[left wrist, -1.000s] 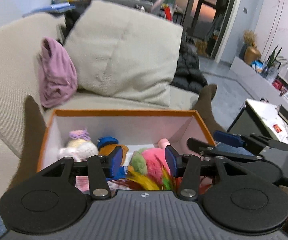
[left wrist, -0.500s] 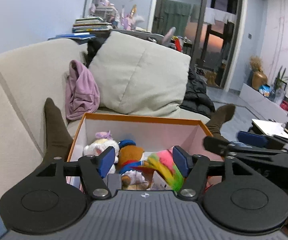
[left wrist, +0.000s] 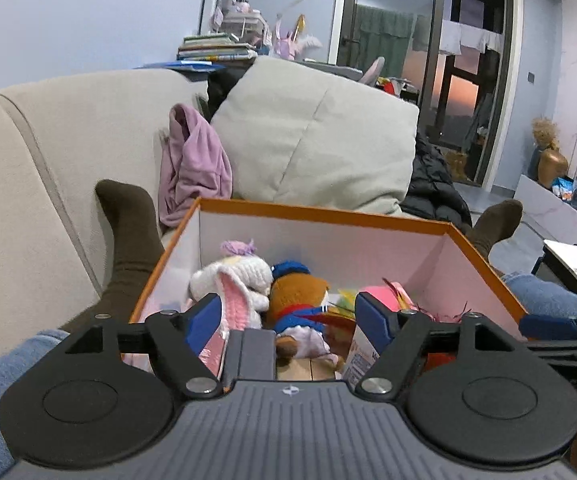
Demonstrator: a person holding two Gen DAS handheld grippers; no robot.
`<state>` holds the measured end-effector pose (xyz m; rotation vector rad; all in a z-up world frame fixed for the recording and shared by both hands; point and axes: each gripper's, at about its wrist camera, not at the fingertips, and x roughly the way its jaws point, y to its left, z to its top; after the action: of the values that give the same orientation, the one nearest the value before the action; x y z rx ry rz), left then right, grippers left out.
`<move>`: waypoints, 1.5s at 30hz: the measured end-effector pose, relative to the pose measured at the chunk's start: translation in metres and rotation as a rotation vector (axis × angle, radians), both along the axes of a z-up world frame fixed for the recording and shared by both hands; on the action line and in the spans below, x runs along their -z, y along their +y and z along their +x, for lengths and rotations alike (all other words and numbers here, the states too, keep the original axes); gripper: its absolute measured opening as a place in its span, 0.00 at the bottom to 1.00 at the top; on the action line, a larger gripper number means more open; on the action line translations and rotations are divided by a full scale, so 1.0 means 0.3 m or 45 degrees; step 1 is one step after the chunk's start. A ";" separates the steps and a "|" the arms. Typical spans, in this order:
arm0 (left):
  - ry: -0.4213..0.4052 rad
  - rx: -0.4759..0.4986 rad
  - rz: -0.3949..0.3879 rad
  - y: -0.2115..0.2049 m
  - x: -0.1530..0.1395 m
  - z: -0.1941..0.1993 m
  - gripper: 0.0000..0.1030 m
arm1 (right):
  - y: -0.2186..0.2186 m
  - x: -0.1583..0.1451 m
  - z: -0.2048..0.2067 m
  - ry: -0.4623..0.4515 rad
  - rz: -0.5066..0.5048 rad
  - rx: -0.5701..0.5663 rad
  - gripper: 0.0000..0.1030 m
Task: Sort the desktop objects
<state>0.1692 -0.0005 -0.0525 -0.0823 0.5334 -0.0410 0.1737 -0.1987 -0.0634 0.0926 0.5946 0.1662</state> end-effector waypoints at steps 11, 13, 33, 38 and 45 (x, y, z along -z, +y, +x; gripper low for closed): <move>0.058 -0.054 0.153 -0.036 0.074 0.001 0.84 | 0.037 0.041 -0.029 -0.060 -0.108 -0.012 0.96; 0.054 -0.069 0.165 -0.042 0.078 -0.002 0.84 | 0.036 0.044 -0.033 -0.068 -0.113 -0.016 0.96; 0.081 -0.115 0.209 -0.049 0.076 0.021 0.84 | 0.033 0.043 -0.032 -0.068 -0.115 -0.031 0.96; 0.082 -0.114 0.209 -0.049 0.076 0.020 0.84 | 0.033 0.042 -0.032 -0.069 -0.114 -0.028 0.96; 0.085 -0.113 0.209 -0.051 0.075 0.021 0.84 | 0.033 0.042 -0.032 -0.069 -0.115 -0.029 0.96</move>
<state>0.1756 -0.0159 -0.0750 0.0536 0.5975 0.0923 0.1641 -0.1887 -0.0761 -0.0059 0.5483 0.1633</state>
